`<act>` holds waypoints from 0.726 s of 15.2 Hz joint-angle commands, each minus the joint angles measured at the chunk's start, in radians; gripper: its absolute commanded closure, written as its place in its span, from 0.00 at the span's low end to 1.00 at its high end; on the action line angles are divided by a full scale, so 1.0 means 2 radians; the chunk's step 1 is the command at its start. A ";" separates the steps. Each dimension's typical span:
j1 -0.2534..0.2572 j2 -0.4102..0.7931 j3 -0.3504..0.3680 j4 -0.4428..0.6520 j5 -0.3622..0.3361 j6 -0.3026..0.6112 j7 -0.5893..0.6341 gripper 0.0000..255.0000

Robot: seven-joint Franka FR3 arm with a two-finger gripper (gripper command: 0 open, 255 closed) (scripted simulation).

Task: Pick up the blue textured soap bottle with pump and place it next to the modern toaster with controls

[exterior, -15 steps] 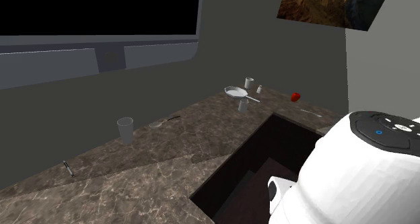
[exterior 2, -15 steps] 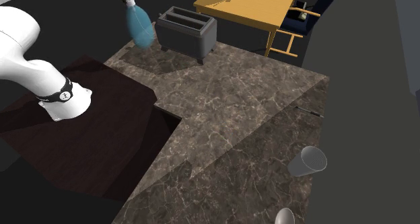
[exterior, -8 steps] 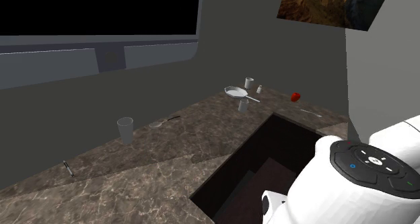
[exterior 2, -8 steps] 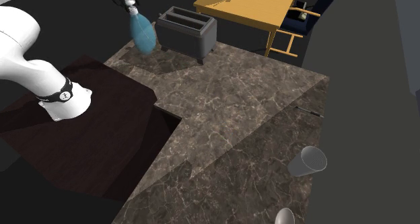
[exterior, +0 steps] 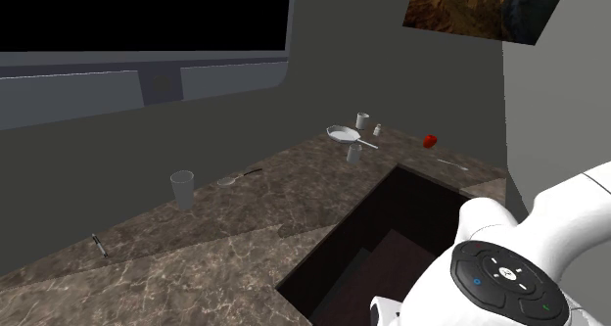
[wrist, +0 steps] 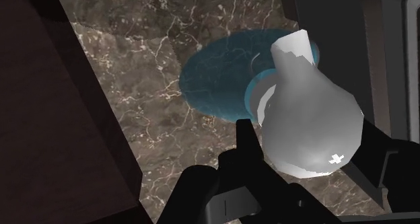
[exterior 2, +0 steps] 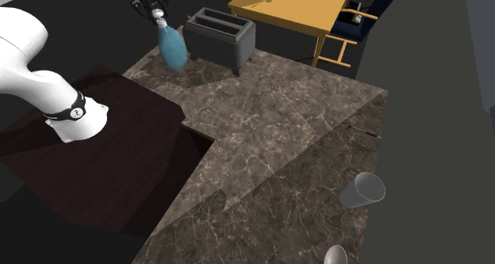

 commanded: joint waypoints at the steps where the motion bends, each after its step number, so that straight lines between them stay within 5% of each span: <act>1: -0.003 0.010 0.010 -0.007 0.003 0.018 0.000 1.00; 11: -0.031 0.065 0.063 -0.031 0.004 0.098 0.004 1.00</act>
